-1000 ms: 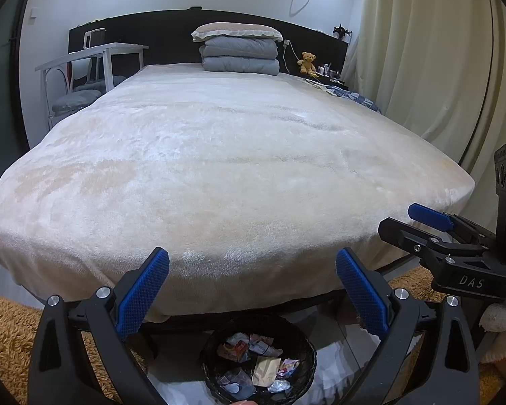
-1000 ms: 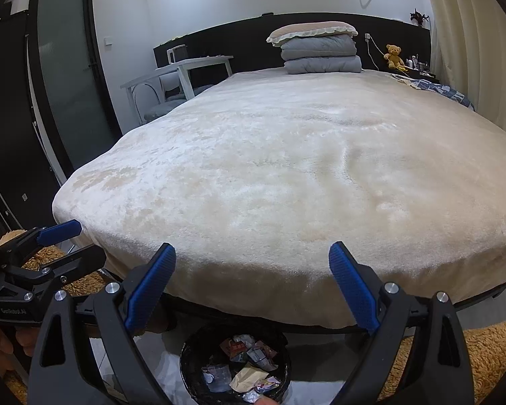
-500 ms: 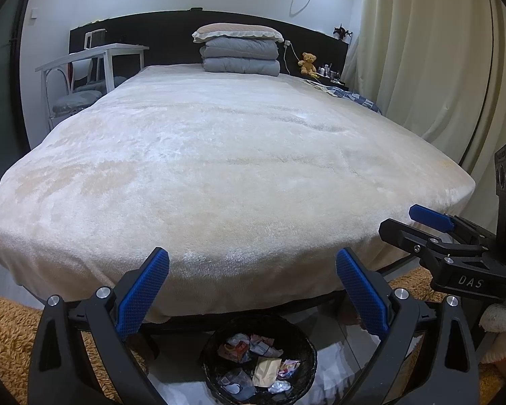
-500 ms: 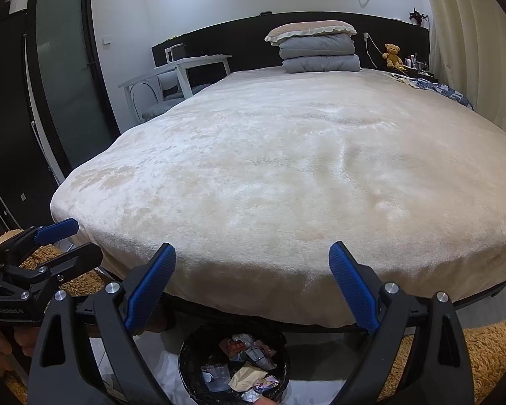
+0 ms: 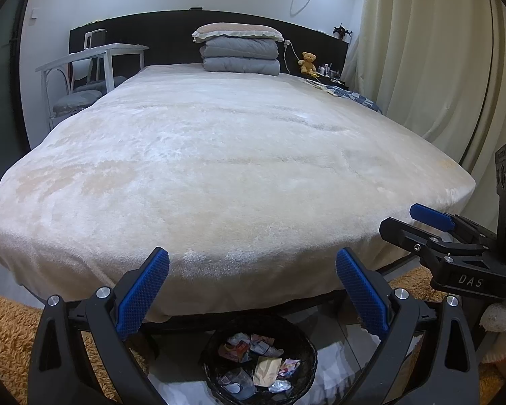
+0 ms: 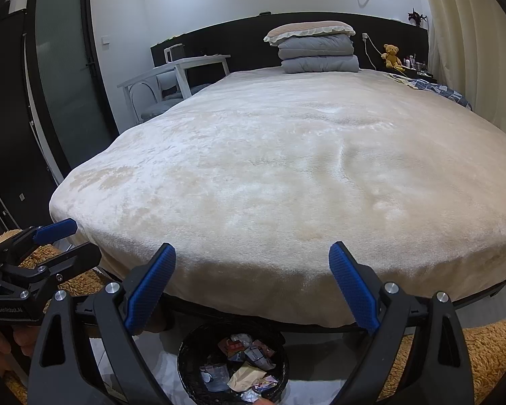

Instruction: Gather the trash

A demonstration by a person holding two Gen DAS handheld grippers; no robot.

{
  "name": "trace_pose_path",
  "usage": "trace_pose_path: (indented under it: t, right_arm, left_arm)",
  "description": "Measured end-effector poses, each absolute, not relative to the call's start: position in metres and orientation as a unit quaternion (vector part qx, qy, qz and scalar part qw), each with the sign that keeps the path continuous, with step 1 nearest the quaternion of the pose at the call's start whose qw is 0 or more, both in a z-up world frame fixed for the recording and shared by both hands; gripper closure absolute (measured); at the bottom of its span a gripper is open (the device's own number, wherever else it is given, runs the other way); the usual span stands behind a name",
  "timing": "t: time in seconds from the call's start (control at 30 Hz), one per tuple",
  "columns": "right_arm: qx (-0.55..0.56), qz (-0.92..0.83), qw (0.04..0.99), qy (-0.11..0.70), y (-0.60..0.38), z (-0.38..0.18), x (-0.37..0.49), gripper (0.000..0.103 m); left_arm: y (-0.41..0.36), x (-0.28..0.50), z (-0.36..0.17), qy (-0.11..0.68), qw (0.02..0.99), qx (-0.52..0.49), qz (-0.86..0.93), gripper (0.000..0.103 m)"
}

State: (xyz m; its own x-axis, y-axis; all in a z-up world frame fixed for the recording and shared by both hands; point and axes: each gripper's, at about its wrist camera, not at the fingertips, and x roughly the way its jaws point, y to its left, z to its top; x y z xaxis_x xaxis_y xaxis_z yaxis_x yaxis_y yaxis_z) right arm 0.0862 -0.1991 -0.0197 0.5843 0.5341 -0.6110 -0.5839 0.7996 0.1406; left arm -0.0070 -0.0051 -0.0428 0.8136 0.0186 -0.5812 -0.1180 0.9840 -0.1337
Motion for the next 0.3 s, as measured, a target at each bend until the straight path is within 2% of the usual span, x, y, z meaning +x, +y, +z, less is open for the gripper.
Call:
trace_pose_path:
  t: [0.3]
  right_arm:
    - [-0.038, 0.314, 0.889, 0.330, -0.1987, -0.0195, 0.0864, 0.012]
  left_arm:
    - [-0.0068, -0.0054, -0.0434, 0.307, 0.948, -0.080, 0.036, 0.007]
